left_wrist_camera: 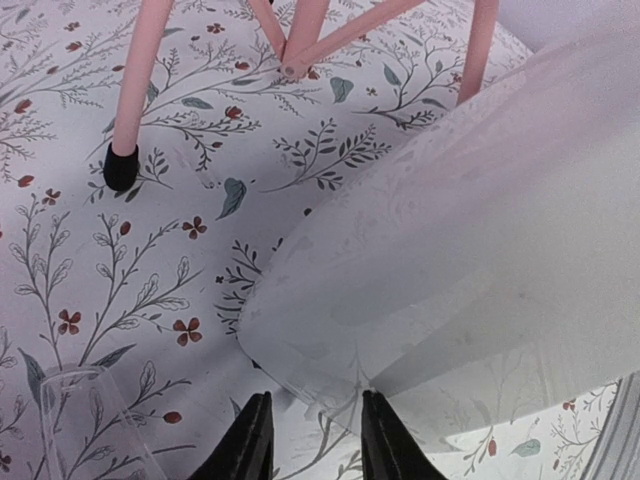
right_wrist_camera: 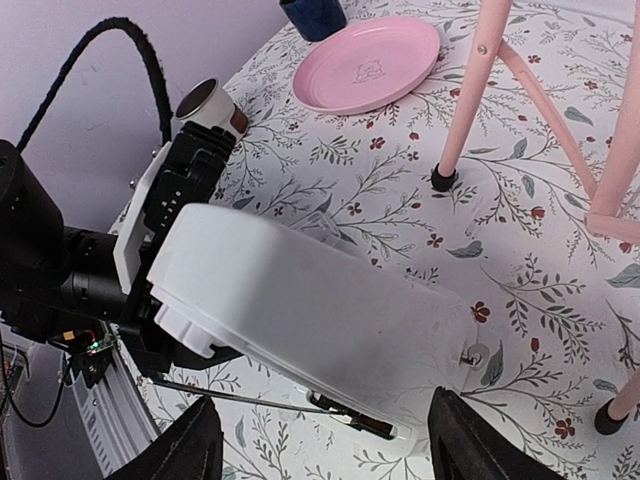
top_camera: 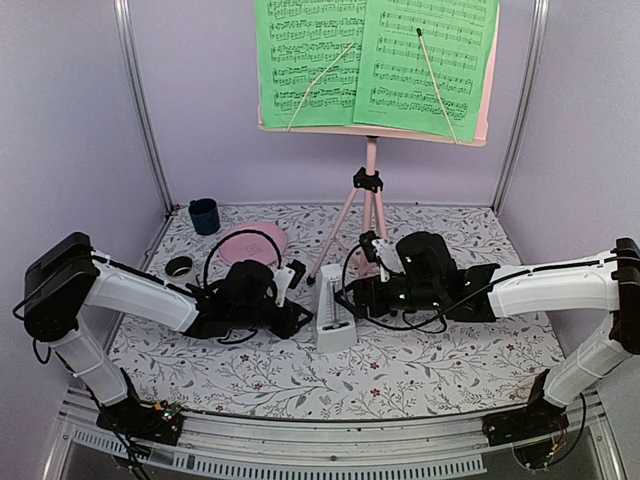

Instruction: Set up the instrument practice props

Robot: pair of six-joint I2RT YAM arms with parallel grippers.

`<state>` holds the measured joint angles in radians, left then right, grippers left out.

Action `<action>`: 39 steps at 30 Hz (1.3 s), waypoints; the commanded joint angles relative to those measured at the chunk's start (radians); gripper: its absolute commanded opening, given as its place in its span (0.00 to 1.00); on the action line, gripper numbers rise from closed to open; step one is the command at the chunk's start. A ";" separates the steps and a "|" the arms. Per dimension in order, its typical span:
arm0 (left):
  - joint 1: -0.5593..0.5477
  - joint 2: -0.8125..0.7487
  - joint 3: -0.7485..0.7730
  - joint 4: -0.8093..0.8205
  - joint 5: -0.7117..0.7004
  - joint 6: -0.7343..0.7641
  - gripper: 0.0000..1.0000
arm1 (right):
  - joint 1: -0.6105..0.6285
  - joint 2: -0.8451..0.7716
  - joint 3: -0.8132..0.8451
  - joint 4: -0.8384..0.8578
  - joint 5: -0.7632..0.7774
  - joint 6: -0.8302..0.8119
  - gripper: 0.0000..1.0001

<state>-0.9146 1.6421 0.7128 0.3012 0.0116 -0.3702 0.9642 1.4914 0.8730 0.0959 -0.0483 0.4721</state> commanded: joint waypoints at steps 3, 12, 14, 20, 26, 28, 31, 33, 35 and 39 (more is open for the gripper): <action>-0.002 -0.030 0.011 0.020 -0.001 0.010 0.32 | 0.006 -0.028 0.022 -0.017 0.073 0.002 0.70; -0.001 -0.031 0.009 0.019 -0.002 0.007 0.32 | 0.015 -0.025 0.004 0.039 -0.007 -0.014 0.80; -0.002 -0.031 0.007 0.023 0.000 0.004 0.33 | 0.020 -0.016 0.022 0.041 -0.007 -0.016 0.81; -0.002 -0.033 0.005 0.024 -0.001 0.004 0.33 | 0.049 0.039 0.107 -0.006 0.009 -0.054 0.85; -0.001 -0.033 0.005 0.023 -0.002 0.005 0.33 | 0.051 0.041 0.115 -0.023 0.062 -0.048 0.83; -0.001 -0.033 0.005 0.024 -0.002 0.005 0.33 | 0.051 0.039 0.114 -0.037 0.077 -0.046 0.81; -0.001 -0.033 0.005 0.025 -0.003 0.007 0.33 | 0.051 0.033 0.108 -0.052 0.095 -0.045 0.77; -0.001 -0.033 0.005 0.024 -0.002 0.007 0.33 | 0.050 0.023 0.098 -0.058 0.114 -0.045 0.73; -0.001 -0.033 0.005 0.026 0.000 0.004 0.33 | 0.041 0.012 0.087 -0.067 0.135 -0.043 0.68; -0.002 -0.037 0.001 0.024 0.000 0.002 0.33 | 0.003 -0.019 0.066 -0.087 0.146 -0.031 0.62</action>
<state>-0.9142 1.6314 0.7128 0.3019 0.0105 -0.3702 0.9970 1.5177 0.9604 0.0372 0.0559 0.4305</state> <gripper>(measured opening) 0.327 0.637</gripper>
